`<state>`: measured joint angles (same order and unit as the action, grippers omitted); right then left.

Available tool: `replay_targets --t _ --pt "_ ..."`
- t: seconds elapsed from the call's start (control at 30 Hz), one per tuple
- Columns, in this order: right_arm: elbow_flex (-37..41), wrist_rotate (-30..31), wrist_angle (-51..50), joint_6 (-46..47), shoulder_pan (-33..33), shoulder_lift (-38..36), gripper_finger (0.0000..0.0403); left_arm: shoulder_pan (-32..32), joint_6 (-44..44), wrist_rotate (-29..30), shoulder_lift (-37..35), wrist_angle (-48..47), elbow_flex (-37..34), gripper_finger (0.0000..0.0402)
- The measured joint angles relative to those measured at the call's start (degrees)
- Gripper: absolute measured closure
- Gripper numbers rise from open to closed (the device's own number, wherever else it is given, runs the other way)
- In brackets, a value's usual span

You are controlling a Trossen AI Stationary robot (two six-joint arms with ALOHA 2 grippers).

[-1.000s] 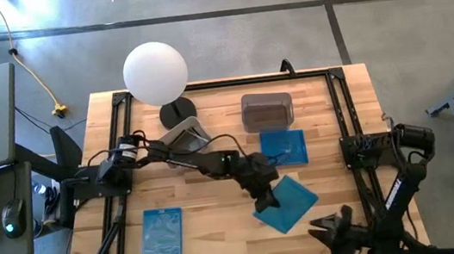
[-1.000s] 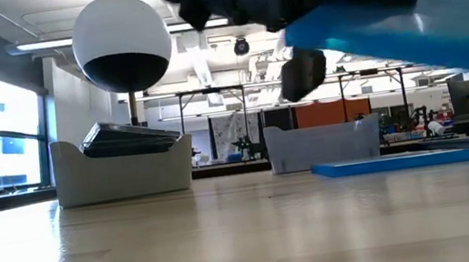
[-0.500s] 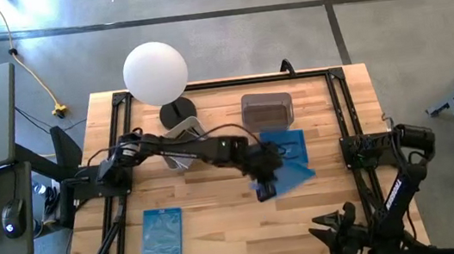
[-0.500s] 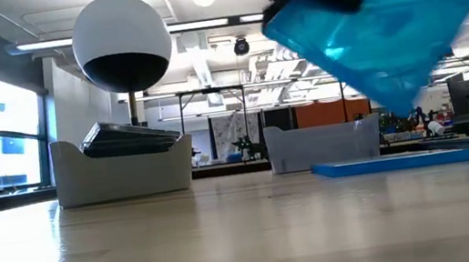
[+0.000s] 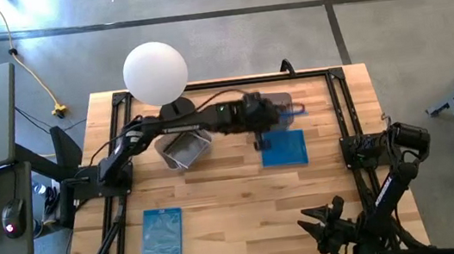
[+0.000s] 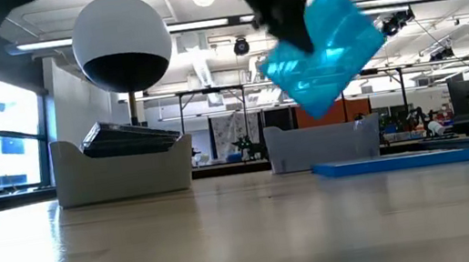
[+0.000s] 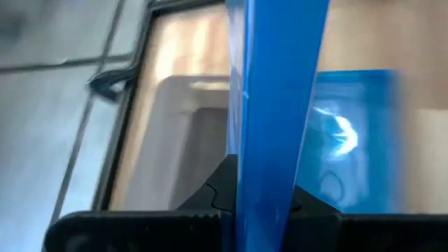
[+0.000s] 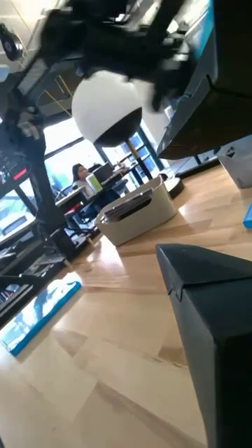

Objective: Pick & place jewel cases by type
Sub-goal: Put the bottom right blue CD case into the black bin

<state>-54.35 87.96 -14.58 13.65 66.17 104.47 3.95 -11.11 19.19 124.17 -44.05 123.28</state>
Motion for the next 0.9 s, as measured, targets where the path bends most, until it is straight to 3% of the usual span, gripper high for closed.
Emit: replay_targets --t 0.13,0.3,0.53,0.63,0.77,0.9 --pt "0.08 -0.15 0.3 0.94 -0.04 0.0 0.0199 5.1 0.09 1.31 2.35 0.8 -0.15 0.0382" --pt "0.17 -0.68 -0.07 2.86 -0.02 0.02 0.0199 9.64 -0.63 -1.05 5.3 0.11 -0.07 0.0381" --pt "0.17 -1.24 -0.38 3.01 -0.17 0.02 0.0199 10.02 -8.56 -1.87 6.22 -1.09 -0.09 0.038" --pt "0.17 -1.26 -0.4 3.1 -0.17 0.02 0.0199 9.17 -11.07 1.15 6.22 -1.14 -0.09 0.0377" --pt "0.16 -1.24 -0.43 3.45 -0.17 0.02 0.0199 8.24 -15.35 8.06 6.22 -1.14 -0.09 0.0343" --pt "0.15 -1.24 -0.46 3.47 -0.17 0.02 0.0199 8.31 -15.36 6.57 6.22 -2.48 -0.09 0.0289"
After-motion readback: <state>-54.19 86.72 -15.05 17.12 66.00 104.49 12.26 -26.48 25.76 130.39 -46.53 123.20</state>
